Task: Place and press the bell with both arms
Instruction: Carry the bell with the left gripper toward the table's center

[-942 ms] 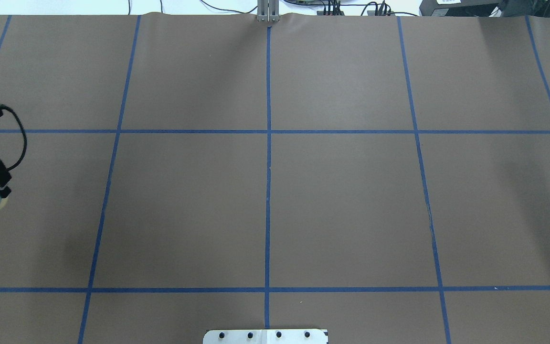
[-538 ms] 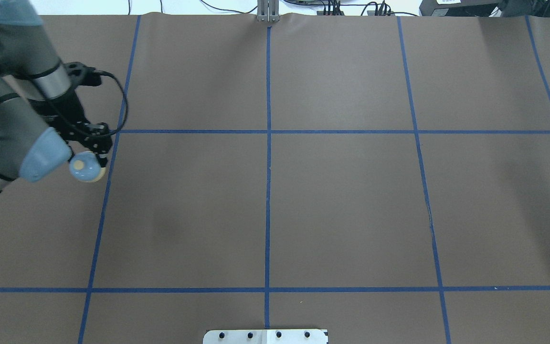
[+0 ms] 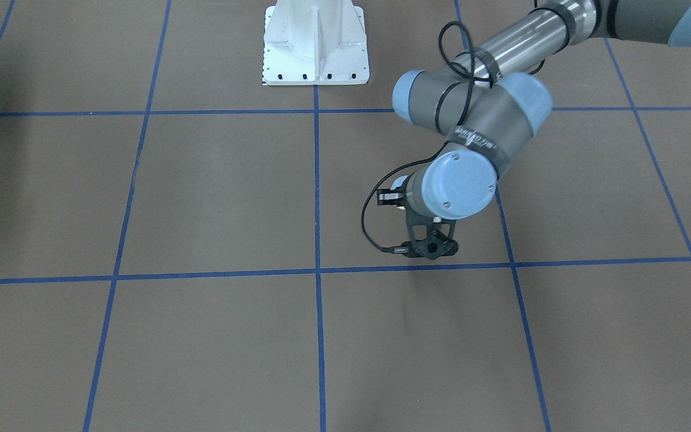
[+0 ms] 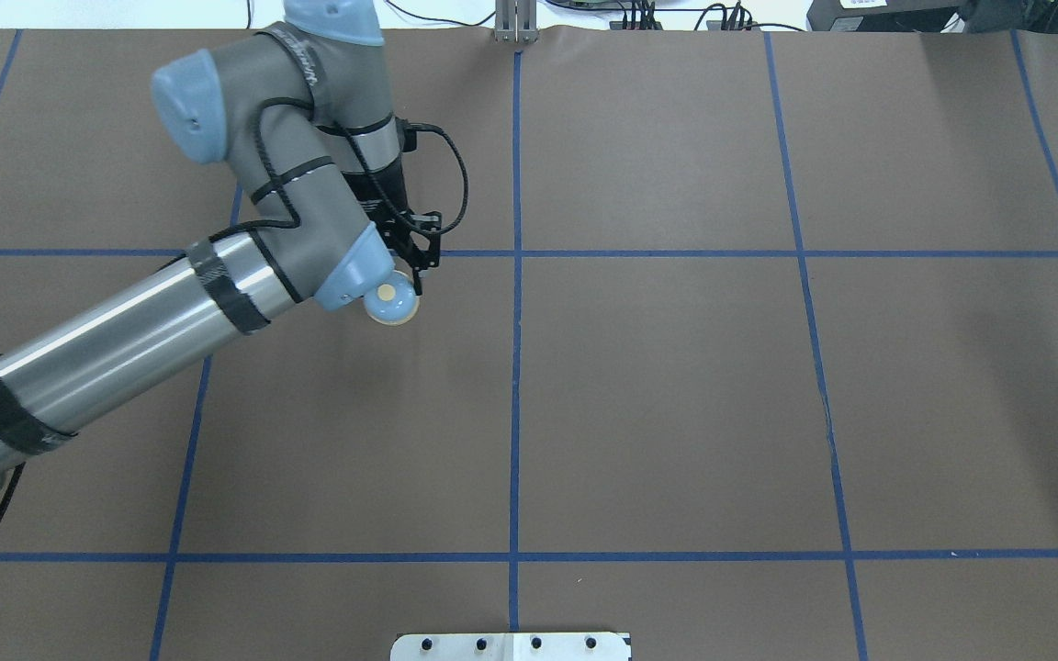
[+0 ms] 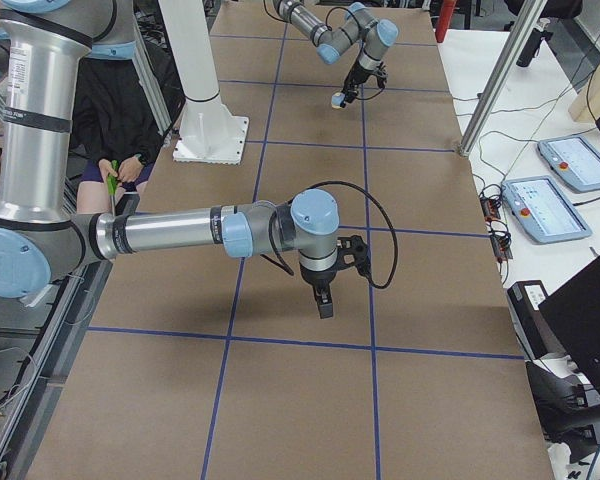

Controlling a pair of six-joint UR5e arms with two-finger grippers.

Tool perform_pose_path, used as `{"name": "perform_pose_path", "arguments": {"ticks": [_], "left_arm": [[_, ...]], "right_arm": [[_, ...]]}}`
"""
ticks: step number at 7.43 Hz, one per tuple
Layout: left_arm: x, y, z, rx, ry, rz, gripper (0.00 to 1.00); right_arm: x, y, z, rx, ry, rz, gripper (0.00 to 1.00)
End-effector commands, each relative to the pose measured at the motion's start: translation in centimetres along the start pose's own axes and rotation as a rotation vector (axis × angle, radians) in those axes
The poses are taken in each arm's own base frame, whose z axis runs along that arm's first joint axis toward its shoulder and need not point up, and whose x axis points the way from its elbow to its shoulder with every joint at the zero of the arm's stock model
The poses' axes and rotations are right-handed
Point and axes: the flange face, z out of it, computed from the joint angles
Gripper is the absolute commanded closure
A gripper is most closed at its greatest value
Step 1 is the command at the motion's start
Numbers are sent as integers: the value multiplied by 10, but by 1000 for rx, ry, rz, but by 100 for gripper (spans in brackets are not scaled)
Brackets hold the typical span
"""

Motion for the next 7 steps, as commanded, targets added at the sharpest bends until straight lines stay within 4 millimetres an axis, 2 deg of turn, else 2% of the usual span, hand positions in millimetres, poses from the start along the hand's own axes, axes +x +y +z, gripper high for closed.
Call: {"name": "perform_pose_path", "arguments": {"ticks": [1, 3, 4, 5, 6, 7], "left_arm": [[82, -25, 18, 25, 49, -27, 100], [105, -15, 25, 27, 70, -28, 100], [110, -13, 42, 65, 49, -33, 100], [113, -15, 52, 109, 49, -21, 79], [114, -15, 51, 118, 60, -9, 55], [114, -15, 51, 120, 62, -5, 15]], "right_arm": [[0, 0, 0, 0, -3, 0, 0], [-1, 0, 0, 1, -3, 0, 0], [-1, 0, -1, 1, -3, 0, 0], [-1, 0, 0, 0, -7, 0, 0], [-1, 0, 0, 0, -9, 0, 0], [-2, 0, -1, 2, -10, -1, 0]]}}
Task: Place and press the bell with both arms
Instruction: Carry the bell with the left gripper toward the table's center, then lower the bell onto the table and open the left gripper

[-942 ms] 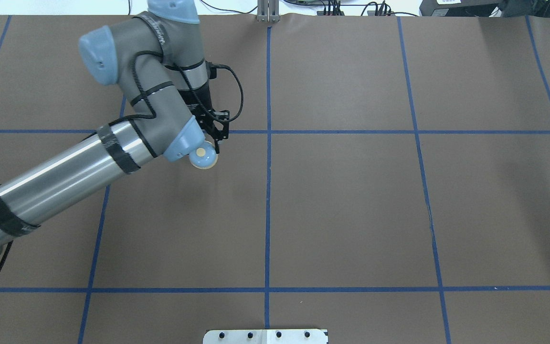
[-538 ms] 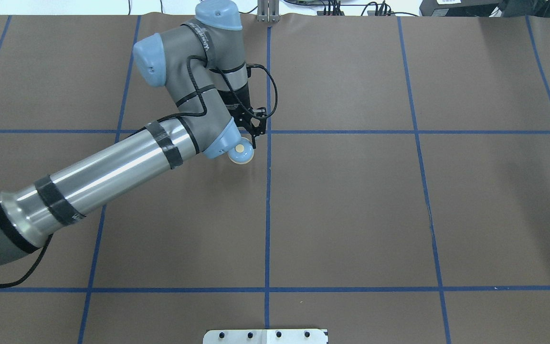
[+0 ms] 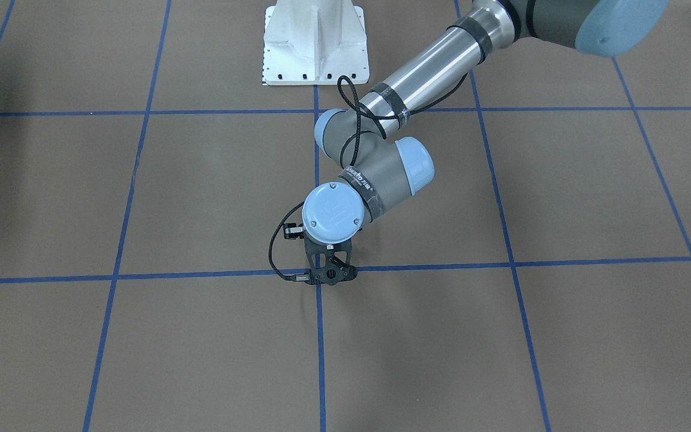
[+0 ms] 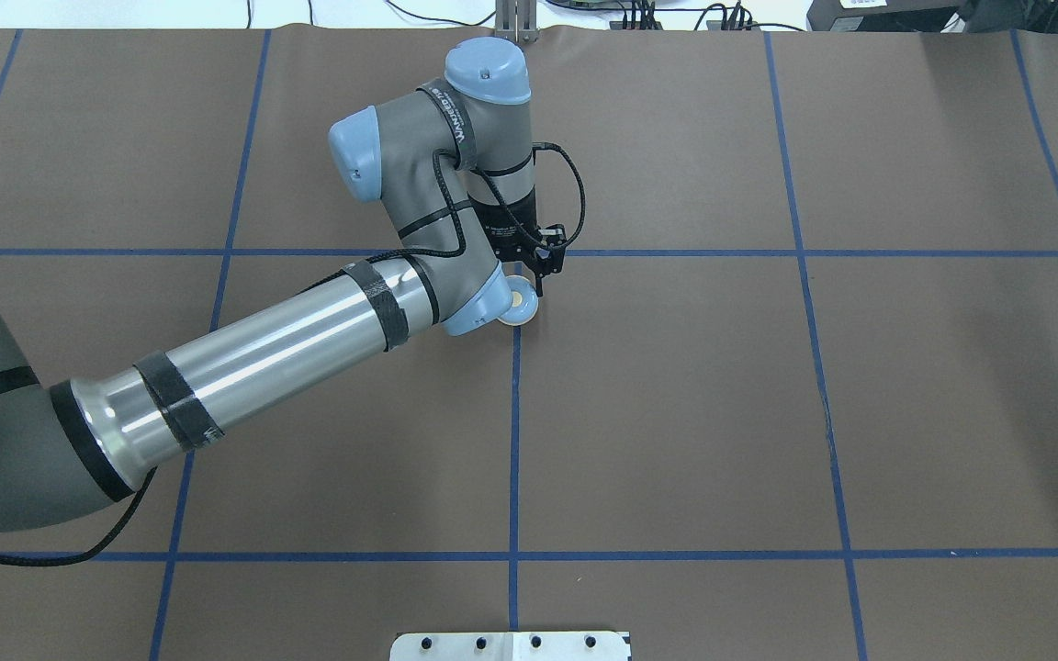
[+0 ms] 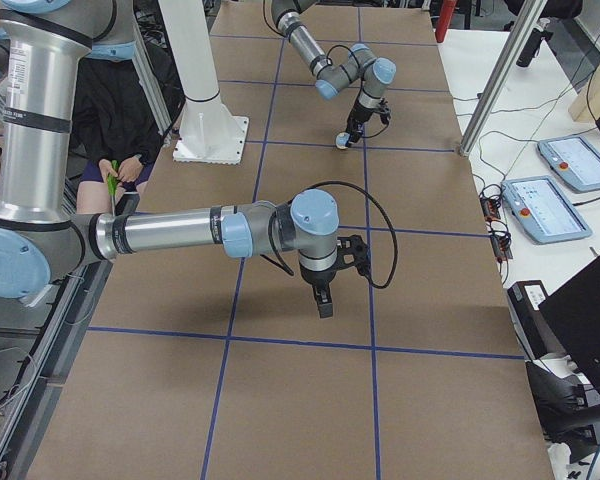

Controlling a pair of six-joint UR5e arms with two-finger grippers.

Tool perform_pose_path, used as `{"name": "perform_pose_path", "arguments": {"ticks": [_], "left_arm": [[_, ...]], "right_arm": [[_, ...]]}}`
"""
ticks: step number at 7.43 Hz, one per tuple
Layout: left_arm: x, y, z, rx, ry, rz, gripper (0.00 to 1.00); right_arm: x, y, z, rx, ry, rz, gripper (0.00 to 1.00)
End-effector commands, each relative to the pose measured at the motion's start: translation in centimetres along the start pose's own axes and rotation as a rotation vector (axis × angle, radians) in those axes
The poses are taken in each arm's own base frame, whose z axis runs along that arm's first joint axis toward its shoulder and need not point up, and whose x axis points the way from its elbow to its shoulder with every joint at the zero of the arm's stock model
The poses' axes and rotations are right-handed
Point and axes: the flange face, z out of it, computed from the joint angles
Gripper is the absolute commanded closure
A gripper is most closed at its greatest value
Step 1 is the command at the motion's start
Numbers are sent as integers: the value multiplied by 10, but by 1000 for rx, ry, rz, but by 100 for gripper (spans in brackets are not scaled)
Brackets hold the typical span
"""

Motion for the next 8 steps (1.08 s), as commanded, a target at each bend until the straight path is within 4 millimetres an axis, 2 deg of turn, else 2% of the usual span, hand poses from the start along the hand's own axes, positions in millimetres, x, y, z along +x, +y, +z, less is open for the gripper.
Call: {"name": "perform_pose_path", "arguments": {"ticks": [1, 2, 3, 4, 5, 6, 7, 8], "left_arm": [[4, 3, -1, 14, 9, 12, 0], [4, 3, -2, 16, 11, 14, 0], [9, 6, -19, 32, 29, 25, 0], [9, 6, -47, 63, 54, 34, 0], [-8, -2, -78, 79, 35, -4, 0], [-27, -2, -111, 93, 15, 17, 0], [-55, 0, -144, 110, -6, 65, 0], [-107, -4, -170, 135, -24, 116, 0]], "right_arm": [[-1, -2, -1, 3, -4, -1, 0], [-2, -5, -2, 7, -4, -6, 0], [-10, -8, -8, 24, -33, -19, 0], [-18, -13, -13, 39, -67, -29, 0], [-33, -32, -30, 79, -73, -69, 0], [-48, -64, -39, 101, -65, -112, 0], [-80, -116, -38, 103, -83, -156, 0], [-107, -132, -33, 88, -101, -84, 0]]}}
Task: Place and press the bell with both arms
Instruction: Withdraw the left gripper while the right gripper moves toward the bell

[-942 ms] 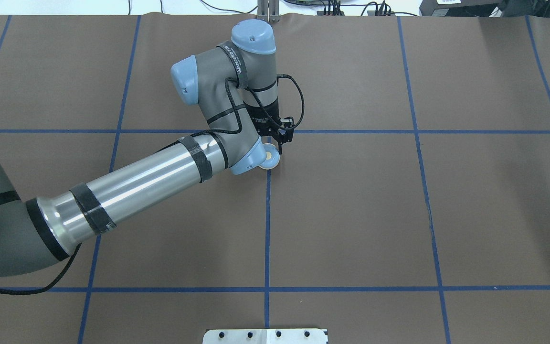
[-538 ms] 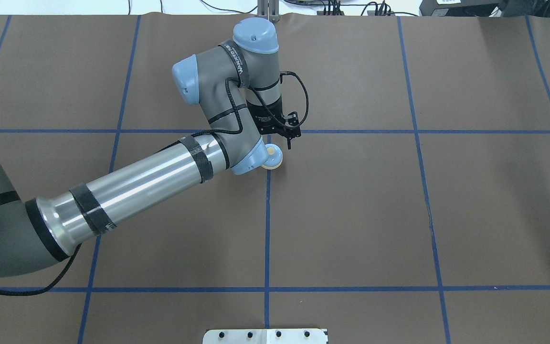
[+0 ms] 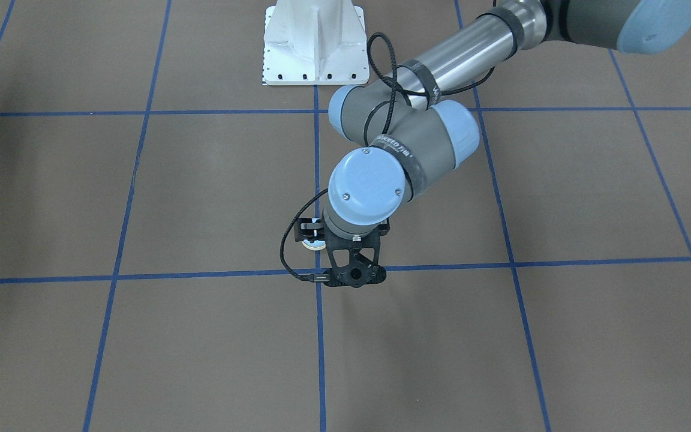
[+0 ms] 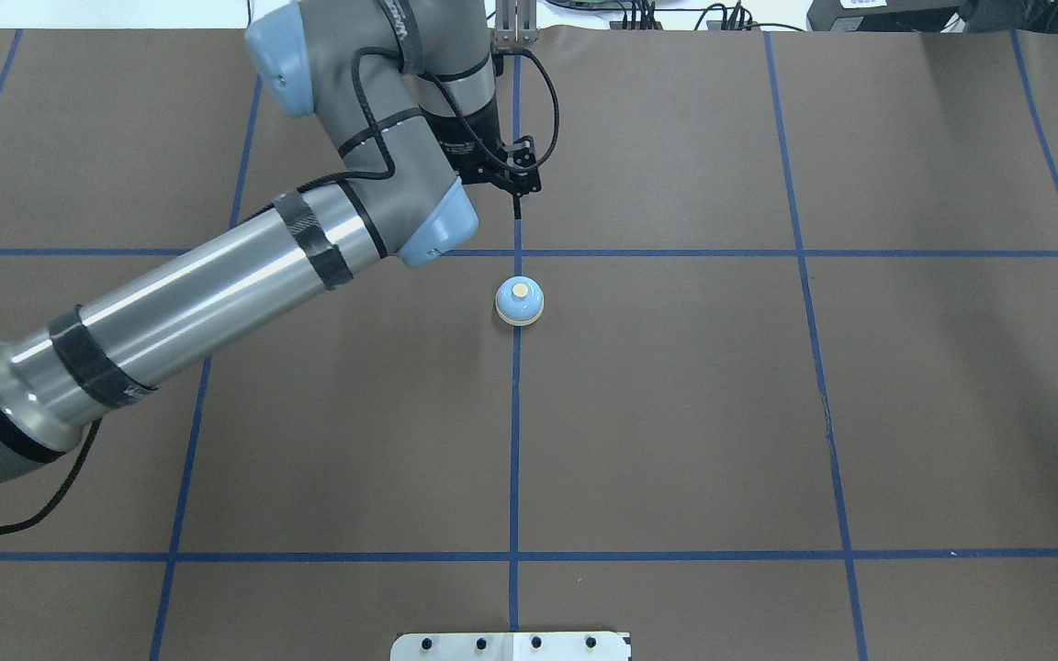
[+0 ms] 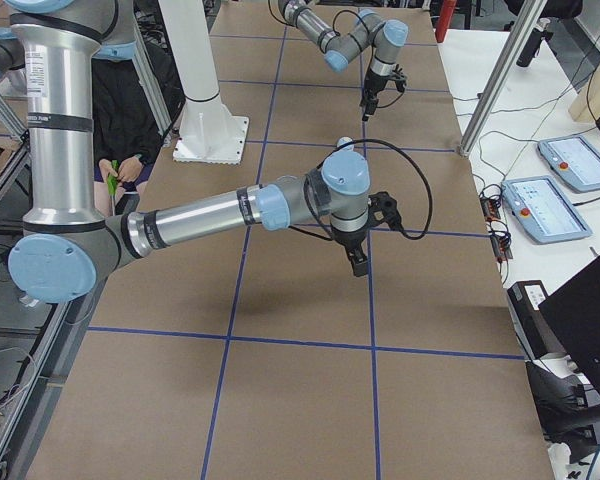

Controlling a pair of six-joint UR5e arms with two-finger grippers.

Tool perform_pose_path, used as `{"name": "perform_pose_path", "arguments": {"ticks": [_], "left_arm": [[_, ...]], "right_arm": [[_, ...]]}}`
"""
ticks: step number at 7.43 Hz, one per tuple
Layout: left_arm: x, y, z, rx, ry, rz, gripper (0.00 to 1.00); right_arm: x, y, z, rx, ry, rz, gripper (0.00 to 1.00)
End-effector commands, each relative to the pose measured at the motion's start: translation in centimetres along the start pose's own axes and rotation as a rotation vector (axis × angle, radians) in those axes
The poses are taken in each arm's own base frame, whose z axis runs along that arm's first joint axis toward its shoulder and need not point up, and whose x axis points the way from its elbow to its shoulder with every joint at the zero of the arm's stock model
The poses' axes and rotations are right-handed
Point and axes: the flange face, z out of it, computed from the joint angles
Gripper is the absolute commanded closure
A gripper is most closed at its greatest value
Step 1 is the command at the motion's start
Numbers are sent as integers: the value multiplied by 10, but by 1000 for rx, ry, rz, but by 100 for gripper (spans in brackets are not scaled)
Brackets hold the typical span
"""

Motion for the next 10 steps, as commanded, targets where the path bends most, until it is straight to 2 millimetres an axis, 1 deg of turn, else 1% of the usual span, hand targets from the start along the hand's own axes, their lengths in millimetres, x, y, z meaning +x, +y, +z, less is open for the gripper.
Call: {"name": "perform_pose_path", "arguments": {"ticks": [1, 2, 3, 4, 5, 6, 7, 8, 9, 10], "left_arm": [[-125, 1, -52, 69, -24, 111, 0], [-197, 9, -72, 131, -46, 172, 0], [-279, 22, -84, 159, -72, 240, 0], [-359, 34, -101, 179, -105, 316, 0], [-433, 51, -110, 183, -137, 367, 0], [-506, 64, -128, 200, -165, 391, 0], [-589, 87, -138, 195, -191, 408, 0], [-652, 115, -139, 183, -201, 378, 0], [-707, 151, -126, 171, -195, 306, 0], [-733, 175, -112, 194, -192, 297, 0]], "right_arm": [[-66, -54, 26, -27, -39, 39, 0], [-91, -72, 25, -18, -51, 45, 0], [-112, -81, 29, -21, -68, 56, 0], [-147, -101, 36, -27, -87, 85, 0], [-186, -117, 41, -30, -105, 111, 0], [-222, -128, 48, -23, -96, 135, 0], [-260, -136, 59, -25, -95, 152, 0], [-297, -143, 66, -27, -107, 165, 0], [-336, -146, 78, -40, -110, 190, 0], [-372, -151, 88, -44, -74, 187, 0]]}}
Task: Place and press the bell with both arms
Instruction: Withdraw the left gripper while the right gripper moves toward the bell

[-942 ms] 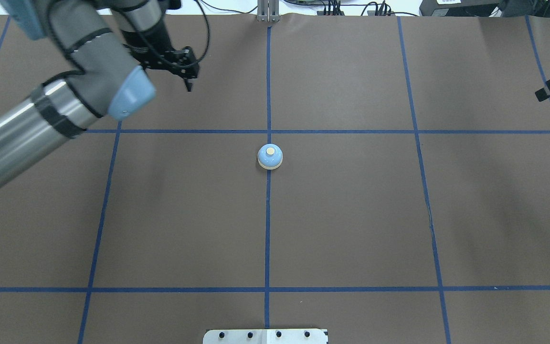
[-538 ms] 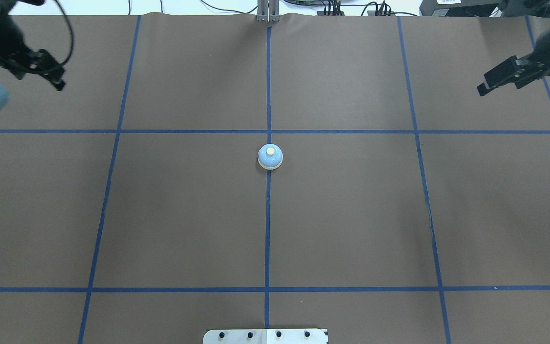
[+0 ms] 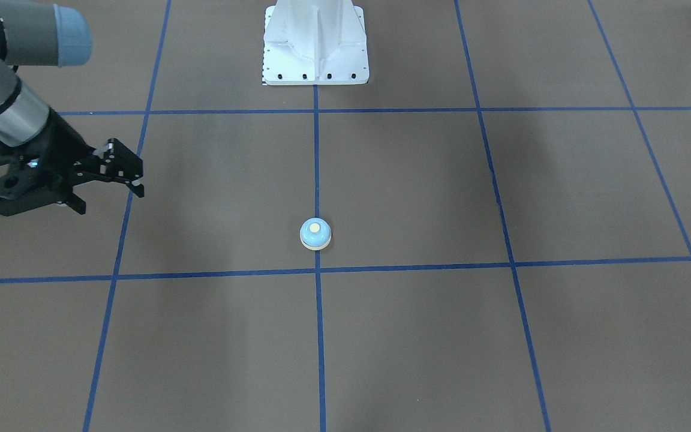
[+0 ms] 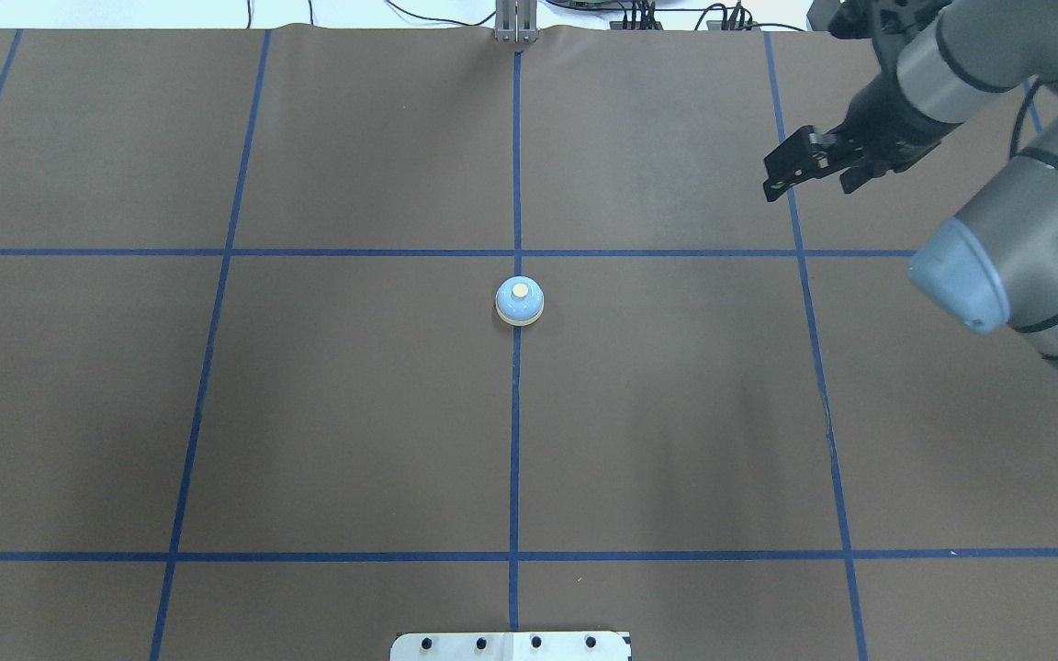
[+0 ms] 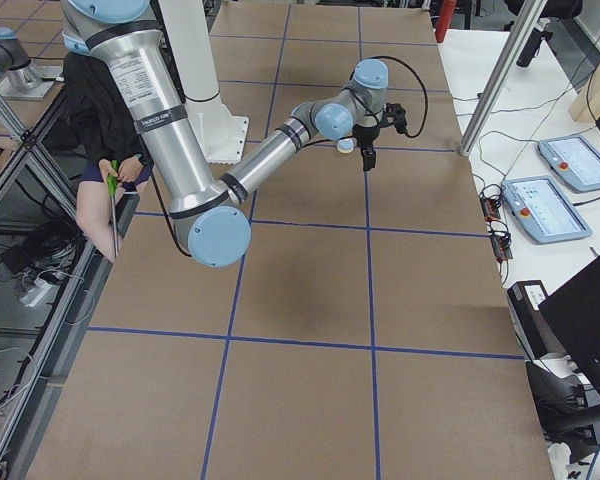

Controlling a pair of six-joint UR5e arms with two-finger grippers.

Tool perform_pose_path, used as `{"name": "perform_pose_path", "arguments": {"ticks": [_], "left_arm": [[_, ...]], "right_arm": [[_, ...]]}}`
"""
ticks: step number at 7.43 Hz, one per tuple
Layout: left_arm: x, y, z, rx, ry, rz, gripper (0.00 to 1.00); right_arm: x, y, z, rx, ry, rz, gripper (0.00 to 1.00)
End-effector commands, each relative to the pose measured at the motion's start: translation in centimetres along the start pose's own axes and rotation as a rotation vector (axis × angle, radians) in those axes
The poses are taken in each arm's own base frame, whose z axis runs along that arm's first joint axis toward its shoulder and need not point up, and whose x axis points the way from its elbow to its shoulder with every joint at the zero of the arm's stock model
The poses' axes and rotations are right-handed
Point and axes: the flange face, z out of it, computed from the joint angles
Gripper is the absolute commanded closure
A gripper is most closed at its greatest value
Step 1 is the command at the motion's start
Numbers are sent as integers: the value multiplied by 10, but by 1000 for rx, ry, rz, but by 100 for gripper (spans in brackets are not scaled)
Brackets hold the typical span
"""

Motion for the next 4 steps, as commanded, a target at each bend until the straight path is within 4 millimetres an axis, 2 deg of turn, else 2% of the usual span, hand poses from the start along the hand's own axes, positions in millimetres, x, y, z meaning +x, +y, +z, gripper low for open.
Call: {"name": "perform_pose_path", "arguments": {"ticks": [1, 2, 3, 4], "left_arm": [[-42, 93, 28, 10, 4, -56, 0], [-43, 102, 33, 14, 4, -63, 0], [-43, 102, 33, 15, 4, -62, 0], [-42, 101, 32, 17, 4, -61, 0]], "right_arm": [[-79, 1, 28, -10, 64, 0, 0], [-110, -9, 44, -30, 69, 30, 0], [-139, -12, 70, -31, 101, 32, 1], [-170, -10, 98, -36, 131, 53, 10]]}}
